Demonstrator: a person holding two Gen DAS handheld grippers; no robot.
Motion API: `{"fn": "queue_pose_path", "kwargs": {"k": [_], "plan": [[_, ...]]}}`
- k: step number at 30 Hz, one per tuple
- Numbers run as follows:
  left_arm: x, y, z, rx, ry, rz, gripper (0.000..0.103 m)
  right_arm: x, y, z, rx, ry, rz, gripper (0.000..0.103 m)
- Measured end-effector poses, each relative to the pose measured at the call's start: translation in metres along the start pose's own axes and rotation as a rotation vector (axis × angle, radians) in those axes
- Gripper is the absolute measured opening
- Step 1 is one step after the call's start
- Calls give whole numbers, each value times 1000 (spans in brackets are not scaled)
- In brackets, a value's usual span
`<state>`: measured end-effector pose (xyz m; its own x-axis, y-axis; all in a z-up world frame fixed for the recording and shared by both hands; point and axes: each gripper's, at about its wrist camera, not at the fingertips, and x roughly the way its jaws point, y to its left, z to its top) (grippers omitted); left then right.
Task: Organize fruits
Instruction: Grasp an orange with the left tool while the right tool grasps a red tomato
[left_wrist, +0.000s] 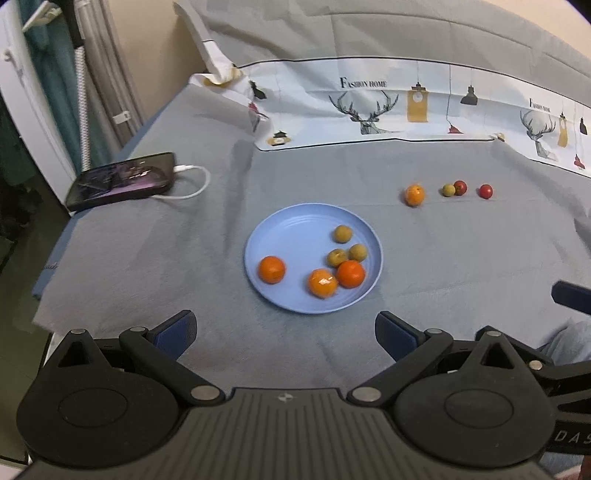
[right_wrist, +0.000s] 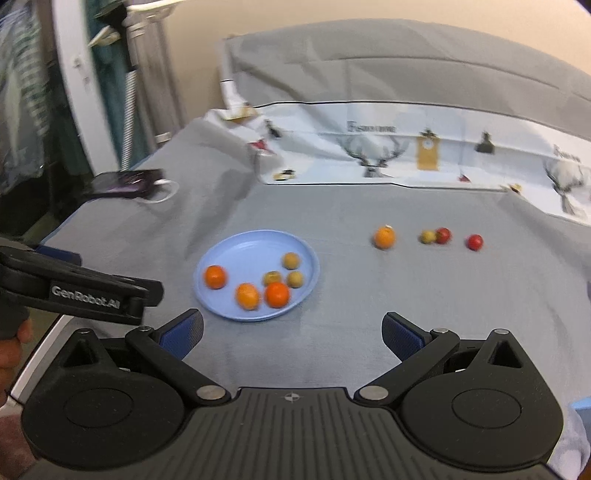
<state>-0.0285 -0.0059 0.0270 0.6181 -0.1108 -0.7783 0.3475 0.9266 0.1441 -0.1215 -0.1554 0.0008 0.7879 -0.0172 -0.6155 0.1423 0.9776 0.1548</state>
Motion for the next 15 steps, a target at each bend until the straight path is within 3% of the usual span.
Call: {"fn": "queue_pose_path", "kwargs": {"k": [8,15], "plan": [[45,-55,52,58,22,-52,103,29,-78,7,125,5,-161,102],[136,-124,105,91,36,-123,103,92,-170,31,198,-11,-345,102]]}}
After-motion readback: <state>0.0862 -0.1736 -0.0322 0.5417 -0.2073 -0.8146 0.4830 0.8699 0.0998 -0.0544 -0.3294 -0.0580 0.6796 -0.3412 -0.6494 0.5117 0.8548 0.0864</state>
